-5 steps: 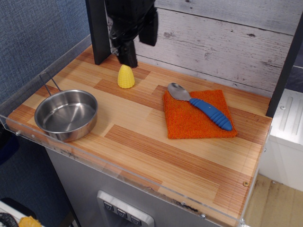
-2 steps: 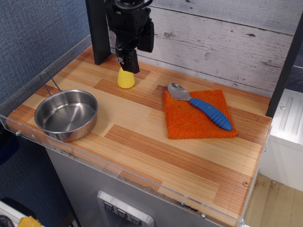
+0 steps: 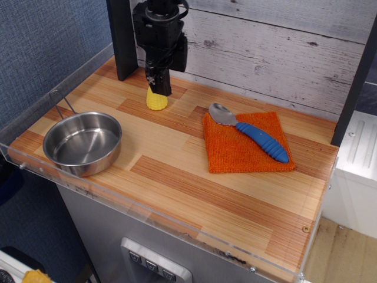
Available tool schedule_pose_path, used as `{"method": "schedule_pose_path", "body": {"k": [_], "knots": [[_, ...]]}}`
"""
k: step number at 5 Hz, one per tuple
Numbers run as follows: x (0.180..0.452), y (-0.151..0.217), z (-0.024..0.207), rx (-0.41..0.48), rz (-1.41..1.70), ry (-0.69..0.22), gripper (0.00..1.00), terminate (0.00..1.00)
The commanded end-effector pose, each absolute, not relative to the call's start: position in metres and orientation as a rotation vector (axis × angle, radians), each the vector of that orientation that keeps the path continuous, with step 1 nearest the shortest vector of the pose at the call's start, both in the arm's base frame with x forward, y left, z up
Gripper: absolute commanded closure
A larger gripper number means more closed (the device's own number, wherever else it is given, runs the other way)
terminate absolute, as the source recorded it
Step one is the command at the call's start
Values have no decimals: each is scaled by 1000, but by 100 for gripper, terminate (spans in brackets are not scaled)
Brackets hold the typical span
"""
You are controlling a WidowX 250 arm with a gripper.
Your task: Pick up the yellow object and move it to the front right corner of the counter.
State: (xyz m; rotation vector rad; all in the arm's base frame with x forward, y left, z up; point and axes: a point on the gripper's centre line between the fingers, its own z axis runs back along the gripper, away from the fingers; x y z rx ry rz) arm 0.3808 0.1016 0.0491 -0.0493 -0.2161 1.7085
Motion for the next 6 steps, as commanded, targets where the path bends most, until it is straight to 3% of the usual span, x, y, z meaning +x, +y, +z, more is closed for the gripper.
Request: {"method": "schedule_pose_path", "body": {"k": [1,3,4,6], "knots": [[375,123,53,-28,1725,-235,0,0],[374,120,38,-8,1711,-205,0,0],[372,119,33,-1,1718,-203,100,0],[371,119,33,14,1718,-212,100,0]]}}
